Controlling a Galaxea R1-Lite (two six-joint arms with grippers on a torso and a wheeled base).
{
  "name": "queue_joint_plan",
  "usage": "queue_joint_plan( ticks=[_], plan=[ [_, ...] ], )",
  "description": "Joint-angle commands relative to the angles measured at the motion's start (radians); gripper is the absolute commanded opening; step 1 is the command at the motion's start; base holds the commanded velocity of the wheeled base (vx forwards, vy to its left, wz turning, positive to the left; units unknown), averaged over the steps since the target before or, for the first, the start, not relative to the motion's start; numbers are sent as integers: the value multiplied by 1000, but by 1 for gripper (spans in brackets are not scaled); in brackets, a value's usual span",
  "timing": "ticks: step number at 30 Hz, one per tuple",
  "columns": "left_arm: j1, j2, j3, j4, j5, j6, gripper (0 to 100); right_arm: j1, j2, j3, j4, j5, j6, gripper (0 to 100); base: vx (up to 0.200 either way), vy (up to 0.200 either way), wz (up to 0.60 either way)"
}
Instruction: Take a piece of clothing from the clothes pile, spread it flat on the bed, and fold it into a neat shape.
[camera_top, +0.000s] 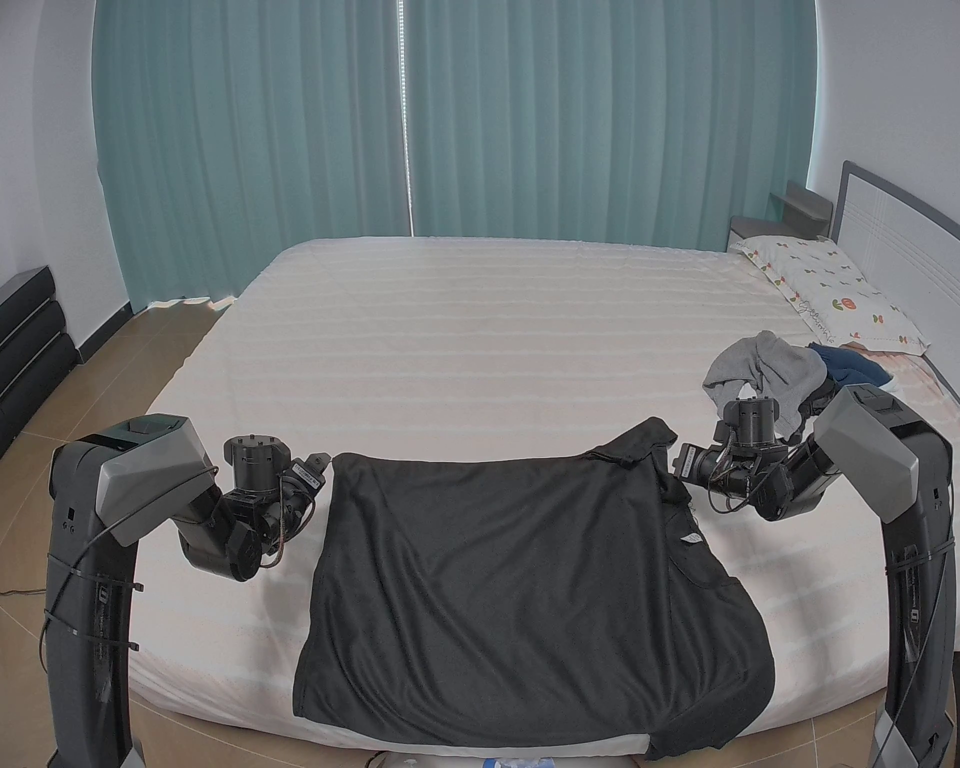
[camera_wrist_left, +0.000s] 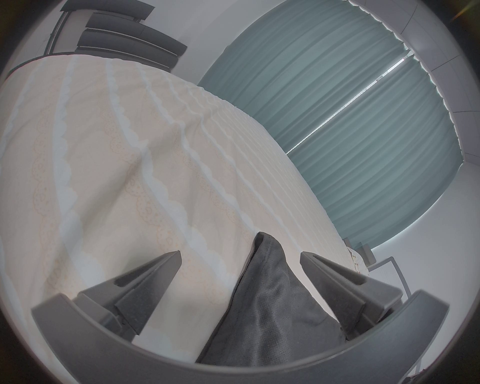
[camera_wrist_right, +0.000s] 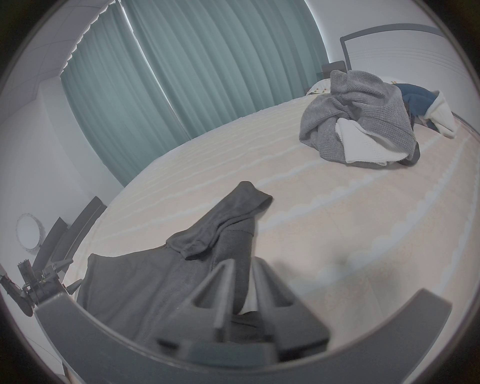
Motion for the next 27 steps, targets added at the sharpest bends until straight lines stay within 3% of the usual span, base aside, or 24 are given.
queue_joint_plan(
  ticks=[1,10,11,27],
  plan=[
    [0,2,0,0,-1,0,100,9,-1,34,-50,9,-6,100,0,0,0],
    [0,2,0,0,-1,0,100,13,21,40,-47,10,-8,100,0,0,0],
    [-1,2,0,0,-1,0,100,12,22,40,-47,9,-8,0,0,0,0],
    [0,2,-3,-3,1,0,100,-5,24,-29,-47,-16,1,0,0,0,0]
  ],
)
